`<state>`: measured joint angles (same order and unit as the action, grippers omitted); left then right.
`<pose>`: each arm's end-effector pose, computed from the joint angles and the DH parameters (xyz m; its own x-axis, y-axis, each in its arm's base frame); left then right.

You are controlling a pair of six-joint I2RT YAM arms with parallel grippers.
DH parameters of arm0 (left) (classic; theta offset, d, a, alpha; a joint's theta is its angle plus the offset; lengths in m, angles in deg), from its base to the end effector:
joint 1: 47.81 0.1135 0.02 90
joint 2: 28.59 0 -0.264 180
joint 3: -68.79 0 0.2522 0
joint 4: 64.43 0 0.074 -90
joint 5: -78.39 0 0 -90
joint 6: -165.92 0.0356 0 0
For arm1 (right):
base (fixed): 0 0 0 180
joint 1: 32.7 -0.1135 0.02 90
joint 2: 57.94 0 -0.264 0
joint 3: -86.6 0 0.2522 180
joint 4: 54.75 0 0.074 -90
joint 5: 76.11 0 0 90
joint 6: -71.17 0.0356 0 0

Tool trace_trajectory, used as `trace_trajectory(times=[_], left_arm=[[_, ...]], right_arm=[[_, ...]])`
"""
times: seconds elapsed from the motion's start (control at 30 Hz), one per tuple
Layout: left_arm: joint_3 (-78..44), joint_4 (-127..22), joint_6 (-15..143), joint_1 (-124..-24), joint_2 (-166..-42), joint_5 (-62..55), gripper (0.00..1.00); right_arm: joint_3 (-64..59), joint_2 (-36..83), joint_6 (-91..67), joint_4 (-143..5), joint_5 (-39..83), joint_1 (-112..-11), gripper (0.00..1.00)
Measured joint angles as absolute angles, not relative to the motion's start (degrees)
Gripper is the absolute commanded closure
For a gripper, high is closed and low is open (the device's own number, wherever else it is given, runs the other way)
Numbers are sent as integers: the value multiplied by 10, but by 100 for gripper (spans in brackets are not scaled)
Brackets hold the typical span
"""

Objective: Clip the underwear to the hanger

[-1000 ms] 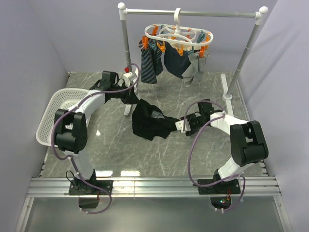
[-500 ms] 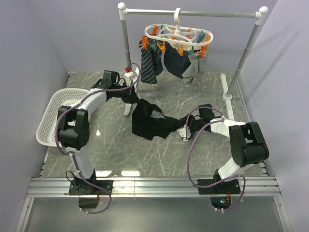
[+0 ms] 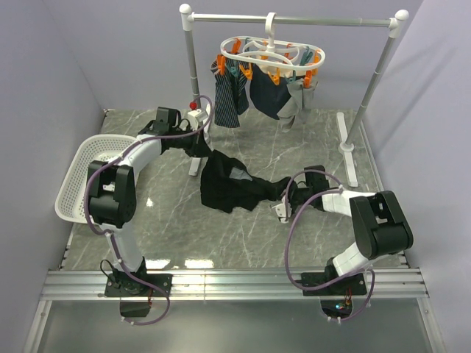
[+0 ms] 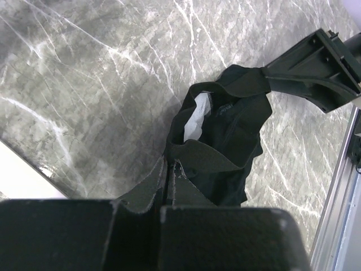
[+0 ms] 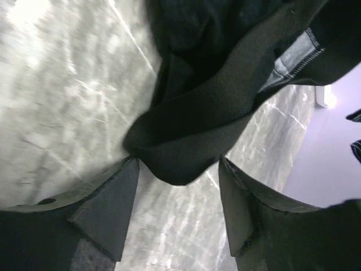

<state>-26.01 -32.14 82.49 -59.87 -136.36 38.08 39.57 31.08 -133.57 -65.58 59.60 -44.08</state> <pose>0.3998 -0.1132 0.2394 -0.6145 0.2070 -0.7612 0.7352 0.5001 -0.4576 0.2525 0.0768 0.1300 0.8372 -0.4784 -0.2651 -0.4742 -0.3935 -0.7875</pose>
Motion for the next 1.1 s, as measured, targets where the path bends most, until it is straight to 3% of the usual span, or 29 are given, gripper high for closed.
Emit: trace_trajectory(times=[0.33,0.4,0.47,0.5,0.63,0.83,0.97,1.1], left_arm=[[-260,-321,825,-597,-1364,381,100],[-260,-321,825,-596,-1364,381,100],[-260,-321,825,-596,-1364,381,100],[-260,-321,825,-596,-1364,381,100],[-260,-320,828,-594,-1363,381,100],[-256,-295,845,-564,-1333,391,100],[-236,-283,868,-542,-1264,426,100],[-178,-297,885,-545,-1149,469,100]], right_arm=[[404,306,-1338,-692,601,-441,60],[405,306,-1338,-695,601,-441,75],[406,306,-1339,-698,603,-441,97],[406,305,-1339,-699,606,-441,100],[405,271,-1309,-716,612,-441,100],[311,165,-1052,-762,629,-401,100],[219,94,-886,-803,662,-350,100],[202,1,-749,-859,689,-339,100]])
